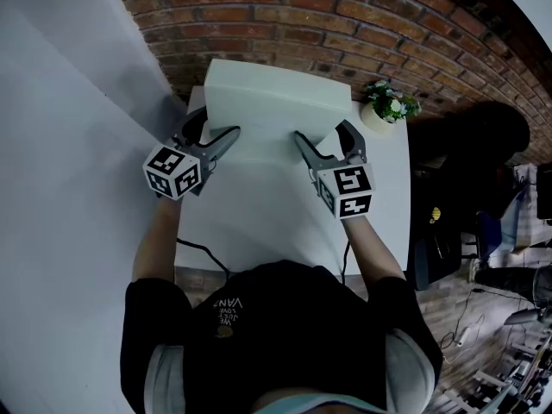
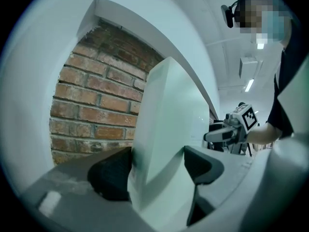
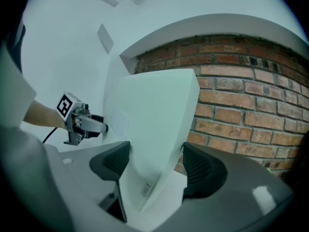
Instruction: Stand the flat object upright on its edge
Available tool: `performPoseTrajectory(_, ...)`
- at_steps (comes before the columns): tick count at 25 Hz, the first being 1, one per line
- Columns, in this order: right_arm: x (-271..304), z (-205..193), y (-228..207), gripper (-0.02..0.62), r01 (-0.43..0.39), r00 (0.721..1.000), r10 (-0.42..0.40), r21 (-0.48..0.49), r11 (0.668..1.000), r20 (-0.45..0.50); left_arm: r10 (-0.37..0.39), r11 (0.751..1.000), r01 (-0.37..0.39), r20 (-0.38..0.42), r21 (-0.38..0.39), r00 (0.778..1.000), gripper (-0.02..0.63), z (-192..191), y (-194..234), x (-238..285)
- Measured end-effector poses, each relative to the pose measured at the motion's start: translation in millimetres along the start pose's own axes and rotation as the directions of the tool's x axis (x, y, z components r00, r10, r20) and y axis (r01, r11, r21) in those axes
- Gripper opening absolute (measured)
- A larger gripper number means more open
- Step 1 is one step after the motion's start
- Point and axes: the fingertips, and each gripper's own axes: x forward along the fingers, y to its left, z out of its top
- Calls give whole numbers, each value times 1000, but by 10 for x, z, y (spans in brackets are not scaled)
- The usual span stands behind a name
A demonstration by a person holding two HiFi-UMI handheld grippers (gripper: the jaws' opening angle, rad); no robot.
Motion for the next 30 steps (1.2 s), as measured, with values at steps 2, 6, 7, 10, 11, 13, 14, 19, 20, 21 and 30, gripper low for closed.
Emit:
performPoseTrajectory(2,84,114,24,343,-6,1000,6,-23,1000,14,15,1000,-15,16,10,1000,351,77,94,-33)
performPoseTrajectory(6,257,284,74,342,-13,999,15,-50,999,39,30,999,-31,36,27,999,351,178,287,-72)
performPoseTrajectory(7,306,308,85,342,-15,999,18,-55,998,42,33,999,-35,38,29,999,351,185,338,-75)
performPoseTrajectory(10,460,364,99,342,-22,999,26,-69,997,47,48,998,-50,47,35,998,351,198,485,-70)
performPoseTrajectory(11,514,380,103,341,-24,998,28,-72,997,48,54,998,-56,49,36,997,351,202,535,-67)
performPoseTrajectory(13,623,415,113,341,-31,998,35,-76,997,51,64,997,-66,51,37,997,351,213,637,-65)
performPoseTrajectory(14,675,432,117,341,-35,998,39,-77,996,53,69,997,-71,51,35,996,351,218,686,-63)
performPoseTrajectory(19,934,523,137,341,-53,996,59,-92,994,64,91,995,-93,53,32,994,351,231,921,-43)
performPoseTrajectory(20,988,525,139,341,-55,996,61,-96,994,62,96,995,-98,52,34,994,350,233,970,-39)
performPoseTrajectory(21,1040,523,141,341,-58,996,63,-99,993,57,101,994,-103,50,37,994,350,233,1017,-35)
performPoseTrajectory(30,1428,542,180,339,-78,994,85,-103,992,64,117,992,-119,40,37,992,350,146,1378,30)
